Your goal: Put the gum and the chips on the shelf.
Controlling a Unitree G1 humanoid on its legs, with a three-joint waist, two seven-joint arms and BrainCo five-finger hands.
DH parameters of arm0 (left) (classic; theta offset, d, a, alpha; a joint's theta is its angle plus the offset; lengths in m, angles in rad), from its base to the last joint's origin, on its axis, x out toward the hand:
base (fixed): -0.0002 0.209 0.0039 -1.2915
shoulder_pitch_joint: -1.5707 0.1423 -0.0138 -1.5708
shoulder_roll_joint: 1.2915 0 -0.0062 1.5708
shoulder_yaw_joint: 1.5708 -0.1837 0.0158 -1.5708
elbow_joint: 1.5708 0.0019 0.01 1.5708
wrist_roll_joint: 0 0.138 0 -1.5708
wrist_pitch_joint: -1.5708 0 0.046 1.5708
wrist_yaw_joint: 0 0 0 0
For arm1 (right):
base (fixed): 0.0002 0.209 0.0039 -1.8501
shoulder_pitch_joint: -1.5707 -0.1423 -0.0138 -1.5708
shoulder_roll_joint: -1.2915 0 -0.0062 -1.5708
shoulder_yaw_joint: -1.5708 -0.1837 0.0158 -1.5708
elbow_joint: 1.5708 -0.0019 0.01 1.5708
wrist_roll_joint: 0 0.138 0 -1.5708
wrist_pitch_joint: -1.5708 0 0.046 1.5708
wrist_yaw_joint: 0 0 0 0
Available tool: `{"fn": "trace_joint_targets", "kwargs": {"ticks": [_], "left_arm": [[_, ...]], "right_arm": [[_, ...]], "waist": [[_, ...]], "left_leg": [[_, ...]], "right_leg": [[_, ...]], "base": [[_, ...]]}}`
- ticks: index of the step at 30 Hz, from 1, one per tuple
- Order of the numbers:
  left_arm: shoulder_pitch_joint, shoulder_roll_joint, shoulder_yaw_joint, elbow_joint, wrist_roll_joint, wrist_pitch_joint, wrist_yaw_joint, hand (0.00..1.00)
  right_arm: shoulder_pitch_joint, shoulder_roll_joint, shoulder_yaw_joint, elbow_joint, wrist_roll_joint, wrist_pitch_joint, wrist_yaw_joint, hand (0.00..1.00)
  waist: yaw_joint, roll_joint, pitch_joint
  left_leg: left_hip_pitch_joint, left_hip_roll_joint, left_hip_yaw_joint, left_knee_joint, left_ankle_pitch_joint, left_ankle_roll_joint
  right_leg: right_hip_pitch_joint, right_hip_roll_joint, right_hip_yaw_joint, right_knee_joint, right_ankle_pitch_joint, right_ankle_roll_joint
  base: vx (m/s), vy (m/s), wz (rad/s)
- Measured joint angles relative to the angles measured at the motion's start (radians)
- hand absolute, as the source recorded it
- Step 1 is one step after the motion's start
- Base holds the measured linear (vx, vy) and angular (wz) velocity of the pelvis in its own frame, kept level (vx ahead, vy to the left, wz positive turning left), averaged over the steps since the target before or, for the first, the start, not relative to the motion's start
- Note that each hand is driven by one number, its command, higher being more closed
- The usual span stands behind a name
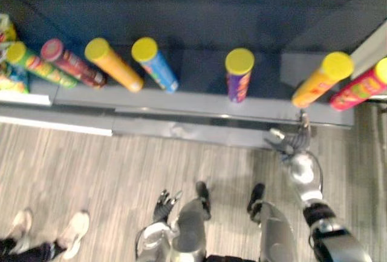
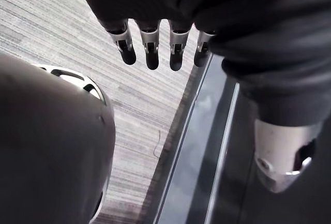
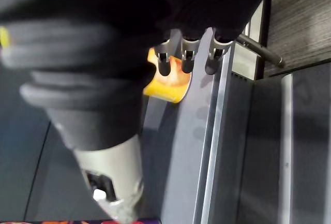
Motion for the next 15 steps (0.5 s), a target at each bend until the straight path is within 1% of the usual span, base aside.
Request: {"fn": "trace_joint_targets", "kwargs": {"ticks": [2, 3, 4, 5, 7, 8, 9, 10, 11, 12, 13, 14, 15], "left_arm": [[0.041, 0.001, 0.026, 0.002, 0.037, 0.016, -0.001, 0.0], [0.059, 0.002, 0.032, 0.001, 0.042, 0.023, -0.002, 0.0], [0.076, 0.002, 0.041, 0.007, 0.05, 0.035, -0.004, 0.0], [0.077, 0.001, 0.047, 0.013, 0.065, 0.042, -0.006, 0.0], [0.087, -0.001, 0.051, 0.04, 0.082, 0.053, -0.02, 0.0], [0.088, -0.002, 0.057, 0.052, 0.082, 0.055, -0.023, 0.0], [0.091, -0.005, 0.066, 0.063, 0.081, 0.059, -0.028, 0.0], [0.096, -0.006, 0.077, 0.083, 0.079, 0.064, -0.032, 0.0], [0.096, -0.007, 0.089, 0.1, 0.076, 0.064, -0.036, 0.0], [0.096, -0.008, 0.097, 0.109, 0.073, 0.064, -0.039, 0.0], [0.097, -0.012, 0.108, 0.125, 0.065, 0.063, -0.043, 0.0], [0.098, -0.017, 0.125, 0.141, 0.059, 0.064, -0.046, 0.0], [0.097, -0.02, 0.134, 0.149, 0.058, 0.063, -0.05, 0.0]], "right_arm": [[0.172, 0.016, 0.03, -0.074, -0.001, 0.003, 0.075, 0.0], [0.228, 0.021, 0.04, -0.087, -0.001, 0.011, 0.106, 0.0], [0.29, 0.033, 0.048, -0.092, 0.0, 0.032, 0.157, 0.0], [0.318, 0.037, 0.052, -0.092, 0.0, 0.039, 0.179, 0.0], [0.412, 0.04, 0.082, -0.074, 0.0, 0.072, 0.256, 0.0], [0.431, 0.043, 0.084, -0.062, 0.0, 0.081, 0.273, 0.0], [0.45, 0.053, 0.081, -0.034, 0.001, 0.1, 0.293, 0.0], [0.459, 0.071, 0.074, 0.016, 0.001, 0.122, 0.316, 0.0], [0.466, 0.09, 0.063, 0.073, 0.001, 0.141, 0.328, 0.0], [0.469, 0.1, 0.048, 0.106, 0.001, 0.151, 0.335, 0.0], [0.465, 0.125, 0.004, 0.166, 0.02, 0.158, 0.34, 0.0], [0.458, 0.138, -0.036, 0.204, 0.023, 0.156, 0.335, 0.0], [0.456, 0.141, -0.049, 0.219, 0.03, 0.154, 0.329, 0.0]], "waist": [[-0.025, -0.028, -0.064], [-0.034, -0.038, -0.089], [-0.044, -0.047, -0.12], [-0.045, -0.052, -0.136], [-0.055, -0.058, -0.186], [-0.057, -0.059, -0.2], [-0.06, -0.061, -0.215], [-0.071, -0.064, -0.236], [-0.073, -0.066, -0.249], [-0.073, -0.066, -0.256], [-0.073, -0.065, -0.268], [-0.074, -0.065, -0.28], [-0.075, -0.065, -0.283]], "left_leg": [[0.057, -0.018, 0.017, -0.072, 0.013, -0.005], [0.085, -0.021, 0.031, -0.096, 0.016, -0.008], [0.121, -0.024, 0.047, -0.122, 0.017, -0.009], [0.137, -0.026, 0.057, -0.133, 0.017, -0.011], [0.189, -0.033, 0.072, -0.176, 0.021, -0.017], [0.198, -0.035, 0.079, -0.185, 0.023, -0.019], [0.214, -0.036, 0.084, -0.199, 0.025, -0.023], [0.23, -0.037, 0.087, -0.214, 0.029, -0.028], [0.254, -0.037, 0.091, -0.23, 0.032, -0.031], [0.263, -0.037, 0.095, -0.237, 0.034, -0.033], [0.279, -0.037, 0.108, -0.251, 0.037, -0.037], [0.29, -0.037, 0.111, -0.265, 0.043, -0.04], [0.294, -0.037, 0.111, -0.269, 0.045, -0.039]], "right_leg": [[0.038, 0.002, 0.005, -0.043, 0.007, 0.011], [0.055, 0.005, 0.012, -0.057, 0.009, 0.015], [0.079, 0.01, 0.022, -0.077, 0.012, 0.019], [0.089, 0.013, 0.027, -0.085, 0.012, 0.02], [0.129, 0.017, 0.031, -0.111, 0.016, 0.026], [0.136, 0.019, 0.032, -0.118, 0.017, 0.027], [0.146, 0.021, 0.034, -0.128, 0.019, 0.03], [0.162, 0.025, 0.037, -0.14, 0.021, 0.033], [0.18, 0.031, 0.042, -0.152, 0.023, 0.032], [0.186, 0.033, 0.044, -0.156, 0.024, 0.032], [0.198, 0.038, 0.047, -0.167, 0.027, 0.032], [0.204, 0.042, 0.051, -0.178, 0.033, 0.032], [0.211, 0.044, 0.049, -0.186, 0.036, 0.032]], "base": [[0.18, 0.042, -0.16], [0.2, 0.047, -0.25], [0.16, 0.039, -0.3], [0.15, 0.038, -0.31], [0.11, 0.034, -0.16], [0.06, 0.029, -0.07], [0.06, 0.026, -0.08], [0.05, 0.011, -0.11], [0.05, 0.004, -0.1], [0.03, -0.002, -0.16], [0.01, -0.007, -0.17], [0.0, -0.005, -0.13], [0.0, 0.0, 0.0]]}}
